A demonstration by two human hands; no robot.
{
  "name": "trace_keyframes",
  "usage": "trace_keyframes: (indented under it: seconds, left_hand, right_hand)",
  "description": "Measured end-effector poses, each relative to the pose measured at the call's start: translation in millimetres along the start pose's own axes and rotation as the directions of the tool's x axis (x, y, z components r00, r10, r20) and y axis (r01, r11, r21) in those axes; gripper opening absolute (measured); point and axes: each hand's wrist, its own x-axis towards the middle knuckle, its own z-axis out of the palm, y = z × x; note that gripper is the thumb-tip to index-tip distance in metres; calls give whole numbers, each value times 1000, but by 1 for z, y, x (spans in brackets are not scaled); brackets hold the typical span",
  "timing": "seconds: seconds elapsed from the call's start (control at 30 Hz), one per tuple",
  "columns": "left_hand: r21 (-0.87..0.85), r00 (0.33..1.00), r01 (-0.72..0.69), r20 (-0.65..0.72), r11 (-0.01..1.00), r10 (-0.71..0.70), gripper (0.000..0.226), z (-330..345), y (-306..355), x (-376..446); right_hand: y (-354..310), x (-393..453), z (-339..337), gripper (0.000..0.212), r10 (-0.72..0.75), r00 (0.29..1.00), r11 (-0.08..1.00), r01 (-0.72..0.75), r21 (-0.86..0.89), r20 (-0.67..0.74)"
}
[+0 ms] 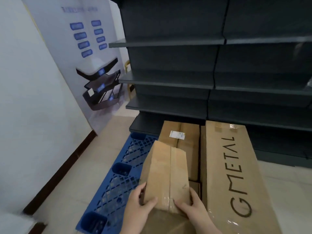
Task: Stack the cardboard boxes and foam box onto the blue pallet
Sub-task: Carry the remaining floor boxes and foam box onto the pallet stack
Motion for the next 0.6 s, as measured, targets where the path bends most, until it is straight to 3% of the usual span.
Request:
trace_keyframes:
  seconds: [0.13, 0.23, 0.3, 0.37, 0.47, 0.53, 0.6]
  left_hand:
    - [140, 995, -84, 69, 987, 75, 65, 26, 38, 94]
    - [219, 965, -168, 236, 961, 115, 64, 62, 51, 165]
    - [317, 919, -142, 395, 938, 6, 64, 91, 38, 213]
    - [468, 850, -139, 509, 873, -137, 64, 116, 7, 257]
    - [600, 857, -130, 468, 789, -215, 68, 129, -47, 320]
    - [604, 881, 13, 370, 797, -295, 74, 131, -70, 358]
    - [516, 863, 173, 331, 839, -381, 80, 136, -85, 387]
  right_hand:
    - [-29, 88, -10, 90, 10, 997, 1000, -8, 28, -76]
    - [-36, 157, -23, 71, -24, 978, 997, 7, -82, -206]
    - [-23, 201, -24, 63, -14, 962, 983, -37, -179, -274]
    - [1, 240, -16, 70, 48, 958, 947, -134, -292, -283]
    - [36, 291, -5, 85, 63, 927, 851, -243, -465, -370]
    - [49, 318, -7, 84, 58, 879, 833, -305, -463, -474]
    - [58, 338, -12, 80, 99, 847, 833, -357, -422, -522]
